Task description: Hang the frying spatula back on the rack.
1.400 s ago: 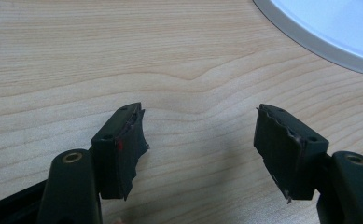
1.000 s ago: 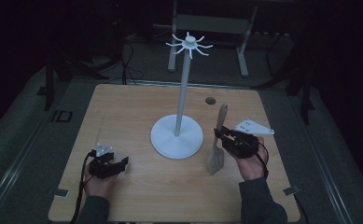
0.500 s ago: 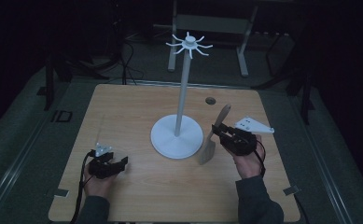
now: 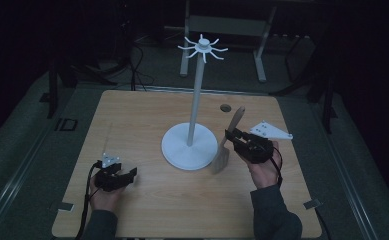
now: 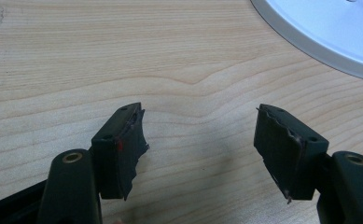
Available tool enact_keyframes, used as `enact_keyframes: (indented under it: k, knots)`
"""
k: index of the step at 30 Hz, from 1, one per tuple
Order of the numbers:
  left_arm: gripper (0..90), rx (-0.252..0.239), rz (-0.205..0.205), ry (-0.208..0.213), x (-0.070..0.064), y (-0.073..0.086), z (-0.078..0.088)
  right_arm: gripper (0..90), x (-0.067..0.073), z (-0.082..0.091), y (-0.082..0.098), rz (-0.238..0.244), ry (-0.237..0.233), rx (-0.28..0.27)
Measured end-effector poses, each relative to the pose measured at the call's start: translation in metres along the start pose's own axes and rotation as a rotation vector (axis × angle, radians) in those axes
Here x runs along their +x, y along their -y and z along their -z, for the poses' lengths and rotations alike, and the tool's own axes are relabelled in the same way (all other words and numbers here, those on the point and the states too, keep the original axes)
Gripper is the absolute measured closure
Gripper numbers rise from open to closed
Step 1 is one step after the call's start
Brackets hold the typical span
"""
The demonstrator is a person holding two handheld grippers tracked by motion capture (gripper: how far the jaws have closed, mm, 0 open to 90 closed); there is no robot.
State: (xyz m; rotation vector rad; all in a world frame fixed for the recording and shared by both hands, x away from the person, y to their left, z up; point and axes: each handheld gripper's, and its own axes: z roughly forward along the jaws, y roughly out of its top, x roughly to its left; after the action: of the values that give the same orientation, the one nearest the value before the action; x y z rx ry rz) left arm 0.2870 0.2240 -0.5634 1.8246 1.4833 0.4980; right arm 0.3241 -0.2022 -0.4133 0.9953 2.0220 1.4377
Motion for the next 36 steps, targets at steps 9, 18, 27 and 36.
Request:
enact_keyframes:
  k: [9,18,27,36]
  knots:
    - [33.4,-0.002,0.002,0.0,0.0,0.0,0.0,74.5,0.003,-0.001,-0.008,0.013,-0.004,-0.015]
    - [33.4,-0.001,0.0,0.001,0.0,0.0,0.0,74.5,0.008,-0.004,-0.023,0.059,0.0,-0.015]
    - [33.4,0.0,-0.002,-0.001,0.0,0.0,0.0,74.5,0.012,-0.008,-0.039,0.106,0.011,-0.011]
    - [33.4,-0.002,0.0,0.001,0.0,0.0,0.0,74.5,0.013,-0.011,-0.05,0.123,0.008,-0.01]
